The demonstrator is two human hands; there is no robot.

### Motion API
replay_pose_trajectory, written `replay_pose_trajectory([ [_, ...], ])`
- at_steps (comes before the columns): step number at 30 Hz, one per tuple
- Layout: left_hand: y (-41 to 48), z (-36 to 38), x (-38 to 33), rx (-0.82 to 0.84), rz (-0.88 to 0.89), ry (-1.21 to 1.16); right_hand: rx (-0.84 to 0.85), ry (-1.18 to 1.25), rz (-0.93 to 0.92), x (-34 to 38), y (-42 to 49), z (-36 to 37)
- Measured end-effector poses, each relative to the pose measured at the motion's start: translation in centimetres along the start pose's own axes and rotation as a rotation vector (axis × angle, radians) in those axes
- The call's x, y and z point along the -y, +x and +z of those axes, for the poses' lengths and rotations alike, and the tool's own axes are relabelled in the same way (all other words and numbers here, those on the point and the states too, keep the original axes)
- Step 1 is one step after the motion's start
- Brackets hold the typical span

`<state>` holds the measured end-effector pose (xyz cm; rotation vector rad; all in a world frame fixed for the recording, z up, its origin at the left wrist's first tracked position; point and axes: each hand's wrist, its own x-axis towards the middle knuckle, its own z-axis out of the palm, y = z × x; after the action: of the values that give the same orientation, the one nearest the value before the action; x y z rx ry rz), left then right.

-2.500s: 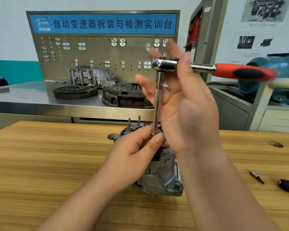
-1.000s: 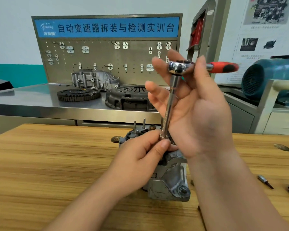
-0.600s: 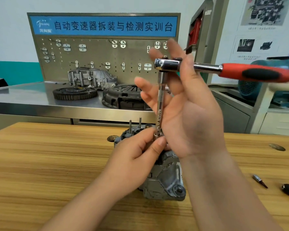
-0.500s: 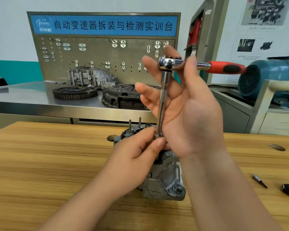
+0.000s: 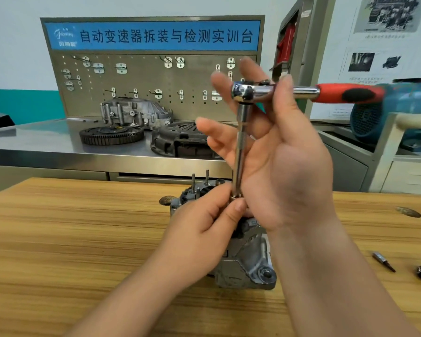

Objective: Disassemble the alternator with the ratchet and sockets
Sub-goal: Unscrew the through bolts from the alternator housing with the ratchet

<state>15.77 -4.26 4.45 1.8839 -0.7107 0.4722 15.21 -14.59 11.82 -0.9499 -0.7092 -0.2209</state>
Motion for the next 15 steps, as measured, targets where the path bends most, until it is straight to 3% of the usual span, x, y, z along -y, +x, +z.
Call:
replay_pose_trajectory([
  [8,0.29,0.14,0.19,-0.041,-0.020,0.049,-0.025,-0.045,-0.144,0.08,-0.11,0.31],
  [15,0.10,-0.20,-0.09,0.037,0.050,0.022,-0.004,0.083,0.048,0.20,0.02,-0.33],
])
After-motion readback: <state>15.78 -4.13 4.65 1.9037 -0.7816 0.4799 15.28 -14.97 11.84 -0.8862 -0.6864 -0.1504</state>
